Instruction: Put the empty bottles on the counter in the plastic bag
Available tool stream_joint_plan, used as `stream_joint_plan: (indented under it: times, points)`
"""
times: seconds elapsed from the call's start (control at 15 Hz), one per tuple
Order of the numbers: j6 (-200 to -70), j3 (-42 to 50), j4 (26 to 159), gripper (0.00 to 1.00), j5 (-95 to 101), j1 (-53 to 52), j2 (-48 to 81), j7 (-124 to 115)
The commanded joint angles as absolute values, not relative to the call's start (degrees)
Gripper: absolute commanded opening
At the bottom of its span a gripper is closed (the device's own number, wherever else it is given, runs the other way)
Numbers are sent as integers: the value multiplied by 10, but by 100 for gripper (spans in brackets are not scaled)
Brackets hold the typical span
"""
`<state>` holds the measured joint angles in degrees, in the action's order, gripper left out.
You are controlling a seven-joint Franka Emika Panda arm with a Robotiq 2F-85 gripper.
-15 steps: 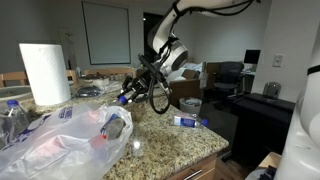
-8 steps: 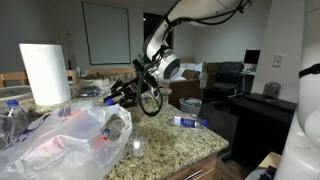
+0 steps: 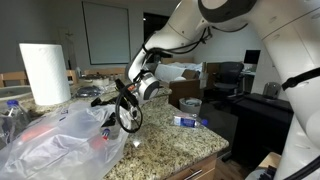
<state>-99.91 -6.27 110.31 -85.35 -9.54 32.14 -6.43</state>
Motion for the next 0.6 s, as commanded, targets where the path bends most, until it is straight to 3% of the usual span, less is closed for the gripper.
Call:
stream_joint_plan:
  times: [0.0,0.4,0.53]
  points:
    - [-974,-67,1029,61,-850,-100,380,-81]
    - [-1019,-39,1065,98,-804,-102,289,-105]
    - [-1051,-24,1111,100,-794,-97,222,-88]
